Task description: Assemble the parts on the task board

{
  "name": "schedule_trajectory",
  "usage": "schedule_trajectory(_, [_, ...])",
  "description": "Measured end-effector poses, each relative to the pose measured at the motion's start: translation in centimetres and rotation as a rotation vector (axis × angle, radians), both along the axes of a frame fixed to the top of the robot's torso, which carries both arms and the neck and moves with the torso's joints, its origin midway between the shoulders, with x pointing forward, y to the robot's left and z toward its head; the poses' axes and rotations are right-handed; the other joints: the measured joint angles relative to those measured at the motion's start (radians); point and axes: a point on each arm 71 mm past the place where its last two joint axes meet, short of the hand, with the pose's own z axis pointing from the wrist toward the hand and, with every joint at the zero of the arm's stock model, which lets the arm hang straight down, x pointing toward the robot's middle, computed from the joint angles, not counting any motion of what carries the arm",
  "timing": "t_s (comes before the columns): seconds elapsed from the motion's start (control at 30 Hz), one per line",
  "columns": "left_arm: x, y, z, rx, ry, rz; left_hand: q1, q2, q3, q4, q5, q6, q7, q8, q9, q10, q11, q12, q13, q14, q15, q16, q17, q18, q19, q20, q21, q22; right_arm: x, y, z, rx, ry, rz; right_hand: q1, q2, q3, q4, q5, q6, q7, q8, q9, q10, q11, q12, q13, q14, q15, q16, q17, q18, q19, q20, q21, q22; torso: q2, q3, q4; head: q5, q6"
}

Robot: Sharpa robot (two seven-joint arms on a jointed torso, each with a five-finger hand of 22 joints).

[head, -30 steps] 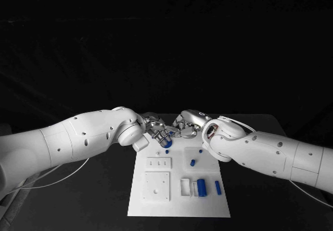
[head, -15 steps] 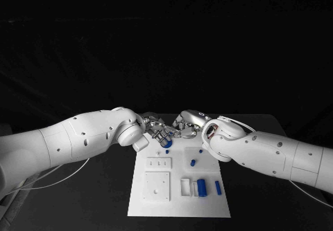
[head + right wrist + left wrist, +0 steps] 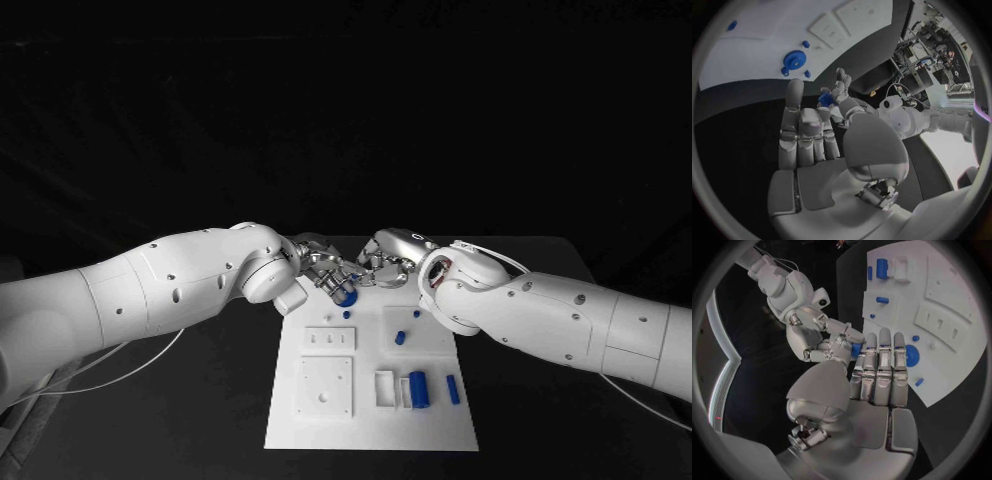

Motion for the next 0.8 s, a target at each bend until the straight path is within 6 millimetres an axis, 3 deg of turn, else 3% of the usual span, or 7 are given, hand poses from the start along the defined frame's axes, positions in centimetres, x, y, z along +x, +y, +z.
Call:
schedule_trajectory(0.43, [0.02, 0.08, 0.07, -0.002, -0.002, 0.000, 0.031, 0.004, 0.048, -0.062, -0.008, 0.025, 0.010, -0.002, 0.001, 0.051, -0.016, 0.000, 0.000, 0.015, -0.015, 0.018, 0.010, 0.000, -0.003, -0.011, 0.012, 0.011, -0.03, -0.02, -0.12, -0.004, 0.005, 0.002, -0.006, -0.006, 0.000, 0.000, -0.001, 0.000, 0.000, 0.000, 0.000, 0.000, 0.000, 0.000, 0.000, 0.000, 0.000, 0.000, 0.000, 0.000, 0.000, 0.000, 0.000, -0.001, 0.000, 0.0004, 0.0004, 0.000, -0.002])
schedule_trajectory(0.53, [0.02, 0.10, 0.07, -0.002, -0.003, 0.001, 0.019, 0.010, 0.048, -0.062, -0.008, 0.029, 0.014, 0.002, 0.001, 0.057, -0.021, 0.000, 0.000, 0.018, -0.018, 0.018, 0.011, 0.000, -0.003, -0.011, 0.012, 0.011, -0.04, -0.02, -0.14, -0.006, 0.006, 0.002, -0.006, -0.006, 0.000, 0.000, -0.001, 0.000, 0.000, -0.001, 0.000, 0.000, 0.000, 0.000, 0.000, 0.000, 0.000, 0.000, 0.000, 0.000, 0.000, 0.000, 0.000, -0.001, 0.000, 0.0004, 0.0004, 0.001, -0.003])
schedule_trajectory(0.8, [0.06, 0.35, -0.06, 0.003, -0.002, 0.005, -0.034, -0.029, 0.024, -0.026, -0.008, 0.059, -0.017, 0.006, 0.001, 0.065, -0.023, 0.000, 0.000, 0.018, -0.018, 0.019, 0.012, 0.000, -0.003, -0.011, 0.012, 0.011, -0.02, -0.02, -0.12, -0.007, 0.008, 0.003, -0.003, -0.003, 0.000, 0.000, -0.001, 0.000, 0.000, -0.004, 0.000, 0.000, 0.000, 0.000, 0.000, 0.000, 0.000, 0.000, 0.000, 0.000, 0.000, 0.000, 0.000, -0.001, 0.000, 0.0006, 0.0002, 0.002, -0.003])
